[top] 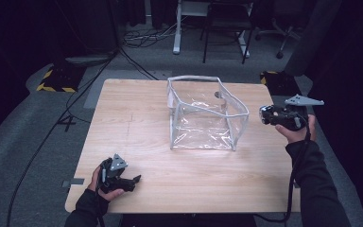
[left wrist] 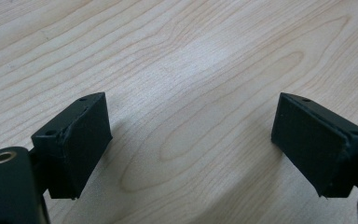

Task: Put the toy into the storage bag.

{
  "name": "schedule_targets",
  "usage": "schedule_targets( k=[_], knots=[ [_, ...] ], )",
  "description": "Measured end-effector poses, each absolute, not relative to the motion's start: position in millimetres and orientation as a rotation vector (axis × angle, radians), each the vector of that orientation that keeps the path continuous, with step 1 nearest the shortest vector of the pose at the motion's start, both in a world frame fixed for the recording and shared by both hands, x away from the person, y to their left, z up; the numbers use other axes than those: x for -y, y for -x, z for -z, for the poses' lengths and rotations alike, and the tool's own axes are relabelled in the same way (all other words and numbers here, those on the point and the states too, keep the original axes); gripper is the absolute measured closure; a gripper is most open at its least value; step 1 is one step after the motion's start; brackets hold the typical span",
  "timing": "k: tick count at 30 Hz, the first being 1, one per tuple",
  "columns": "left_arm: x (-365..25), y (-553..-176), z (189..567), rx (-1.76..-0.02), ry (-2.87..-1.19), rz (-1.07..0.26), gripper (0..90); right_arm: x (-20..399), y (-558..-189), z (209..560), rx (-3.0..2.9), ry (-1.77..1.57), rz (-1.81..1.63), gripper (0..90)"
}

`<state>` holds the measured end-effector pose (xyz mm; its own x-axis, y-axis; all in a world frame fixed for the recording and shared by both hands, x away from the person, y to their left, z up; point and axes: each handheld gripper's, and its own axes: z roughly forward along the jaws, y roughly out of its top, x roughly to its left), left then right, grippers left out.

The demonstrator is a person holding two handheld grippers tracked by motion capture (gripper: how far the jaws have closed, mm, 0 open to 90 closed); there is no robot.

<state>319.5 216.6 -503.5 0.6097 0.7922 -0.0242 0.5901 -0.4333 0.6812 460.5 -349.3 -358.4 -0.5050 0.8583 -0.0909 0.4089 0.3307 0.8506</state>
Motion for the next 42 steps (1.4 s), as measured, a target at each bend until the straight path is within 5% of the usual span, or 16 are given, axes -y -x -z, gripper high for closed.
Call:
schedule_targets(
  k=[42],
  knots=[
    [-216.7,-319.4,503.3,-1.083,-2.177,-0.398,12.1,312.3,-472.7,289.0,-2.008,-1.001,-1.148,48.5]
  ],
)
